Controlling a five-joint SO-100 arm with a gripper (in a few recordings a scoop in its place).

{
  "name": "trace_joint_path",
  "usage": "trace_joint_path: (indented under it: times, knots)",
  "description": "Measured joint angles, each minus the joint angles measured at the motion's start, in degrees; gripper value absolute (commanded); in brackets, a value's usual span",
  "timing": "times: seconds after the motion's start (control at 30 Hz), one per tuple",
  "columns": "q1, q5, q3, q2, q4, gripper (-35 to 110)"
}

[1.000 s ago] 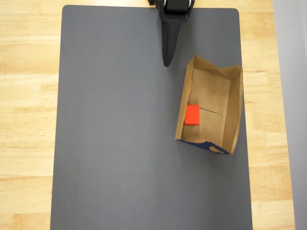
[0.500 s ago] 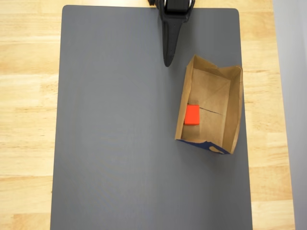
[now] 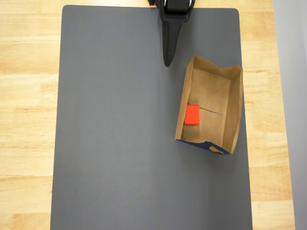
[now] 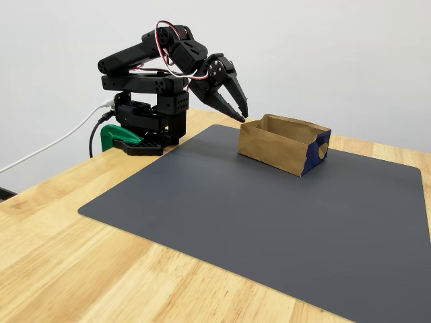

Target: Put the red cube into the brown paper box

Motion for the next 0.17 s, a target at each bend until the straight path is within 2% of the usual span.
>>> trace_joint_path:
  times: [0.17]
  knots:
    - [0.0, 0.0, 0.0, 0.0, 0.0, 0]
